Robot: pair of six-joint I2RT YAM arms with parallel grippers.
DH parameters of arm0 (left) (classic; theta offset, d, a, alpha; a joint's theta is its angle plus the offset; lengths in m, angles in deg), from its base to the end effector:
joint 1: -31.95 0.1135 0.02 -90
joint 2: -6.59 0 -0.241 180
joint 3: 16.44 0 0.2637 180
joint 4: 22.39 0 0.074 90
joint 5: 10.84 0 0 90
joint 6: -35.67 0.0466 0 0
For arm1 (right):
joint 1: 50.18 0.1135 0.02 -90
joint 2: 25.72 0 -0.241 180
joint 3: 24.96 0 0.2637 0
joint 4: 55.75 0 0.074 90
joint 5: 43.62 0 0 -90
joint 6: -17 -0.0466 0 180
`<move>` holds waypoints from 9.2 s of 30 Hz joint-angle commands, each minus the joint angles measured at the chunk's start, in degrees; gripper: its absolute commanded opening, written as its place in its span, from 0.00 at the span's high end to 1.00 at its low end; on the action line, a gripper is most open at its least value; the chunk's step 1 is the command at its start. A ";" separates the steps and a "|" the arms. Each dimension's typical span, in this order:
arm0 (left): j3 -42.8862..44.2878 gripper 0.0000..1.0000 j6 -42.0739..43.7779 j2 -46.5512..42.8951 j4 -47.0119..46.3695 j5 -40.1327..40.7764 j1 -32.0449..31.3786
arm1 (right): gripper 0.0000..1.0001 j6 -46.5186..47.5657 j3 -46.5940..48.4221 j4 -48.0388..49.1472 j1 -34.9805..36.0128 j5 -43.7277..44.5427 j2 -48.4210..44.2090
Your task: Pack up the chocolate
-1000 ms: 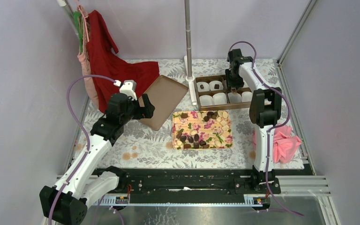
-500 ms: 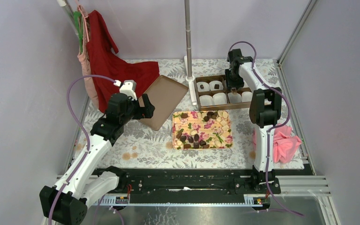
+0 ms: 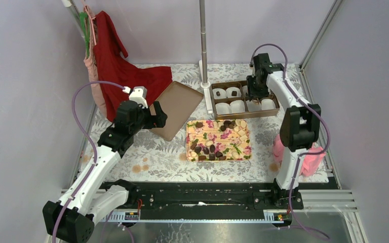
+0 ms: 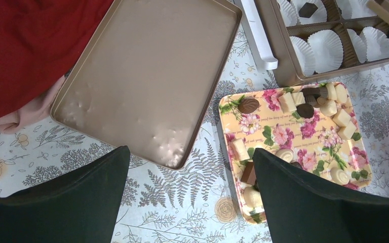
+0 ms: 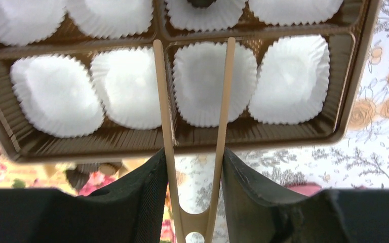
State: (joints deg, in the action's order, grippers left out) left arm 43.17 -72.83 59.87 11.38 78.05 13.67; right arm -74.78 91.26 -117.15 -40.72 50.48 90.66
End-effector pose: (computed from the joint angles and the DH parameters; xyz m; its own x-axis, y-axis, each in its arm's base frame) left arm 0.2324 -0.0777 0.2802 -0.5196 -0.1625 -0.8388 0.1740 0.9410 -0.2901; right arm 0.4426 0.0704 0.2227 -0.8710 -0.1137 -0.4780 -0.1033 0.9935 -0.0480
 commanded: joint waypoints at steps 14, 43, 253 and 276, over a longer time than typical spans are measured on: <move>1.93 0.01 -16.26 1.88 -2.18 -8.93 -0.70 | 0.53 -4.23 -22.40 8.96 14.33 -6.12 -26.19; 2.26 0.01 -38.20 25.16 -31.16 0.01 -20.74 | 0.54 -5.47 -38.51 20.65 25.37 -15.61 -41.07; -2.60 0.01 0.57 -7.07 2.57 13.91 -3.51 | 0.56 1.17 9.87 9.85 -2.92 15.63 11.02; -2.60 0.01 0.22 -8.43 2.50 13.58 -2.90 | 0.56 -2.82 -12.13 12.11 -0.63 6.81 -14.41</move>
State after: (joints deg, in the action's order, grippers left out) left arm 40.83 -72.98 52.17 16.94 91.98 10.28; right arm -75.94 83.72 -106.70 -42.91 60.44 82.49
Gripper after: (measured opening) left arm 0.986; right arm 0.449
